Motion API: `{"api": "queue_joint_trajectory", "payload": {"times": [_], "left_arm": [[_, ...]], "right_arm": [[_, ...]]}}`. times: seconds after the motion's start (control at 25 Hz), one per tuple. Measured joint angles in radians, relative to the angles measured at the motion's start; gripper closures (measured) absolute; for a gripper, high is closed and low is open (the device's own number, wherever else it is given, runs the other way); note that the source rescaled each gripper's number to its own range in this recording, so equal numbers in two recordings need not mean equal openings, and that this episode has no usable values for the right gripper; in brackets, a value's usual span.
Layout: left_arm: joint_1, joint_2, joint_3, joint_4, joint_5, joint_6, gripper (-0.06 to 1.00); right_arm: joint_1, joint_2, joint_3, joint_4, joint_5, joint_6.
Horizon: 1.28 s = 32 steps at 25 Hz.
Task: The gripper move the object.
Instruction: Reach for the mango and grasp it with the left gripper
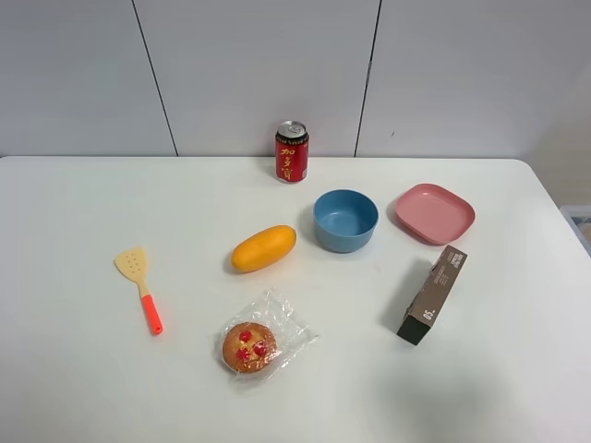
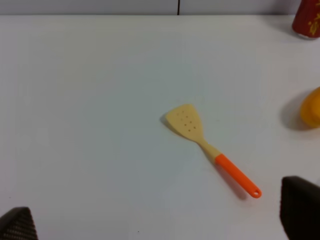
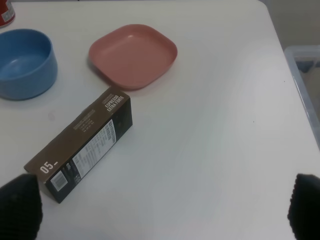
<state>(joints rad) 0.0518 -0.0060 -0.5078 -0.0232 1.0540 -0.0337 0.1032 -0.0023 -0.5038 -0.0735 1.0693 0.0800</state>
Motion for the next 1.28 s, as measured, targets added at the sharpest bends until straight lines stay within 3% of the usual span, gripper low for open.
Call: {"api": "queue_joint_trajectory", "payload": {"times": [1.28], "left_arm": [[0.000,0.000,0.000,-0.002,0.000,0.002,-0.05]], "right_arm": [[0.000,0.000,0.000,0.000,0.000,0.000]]}}
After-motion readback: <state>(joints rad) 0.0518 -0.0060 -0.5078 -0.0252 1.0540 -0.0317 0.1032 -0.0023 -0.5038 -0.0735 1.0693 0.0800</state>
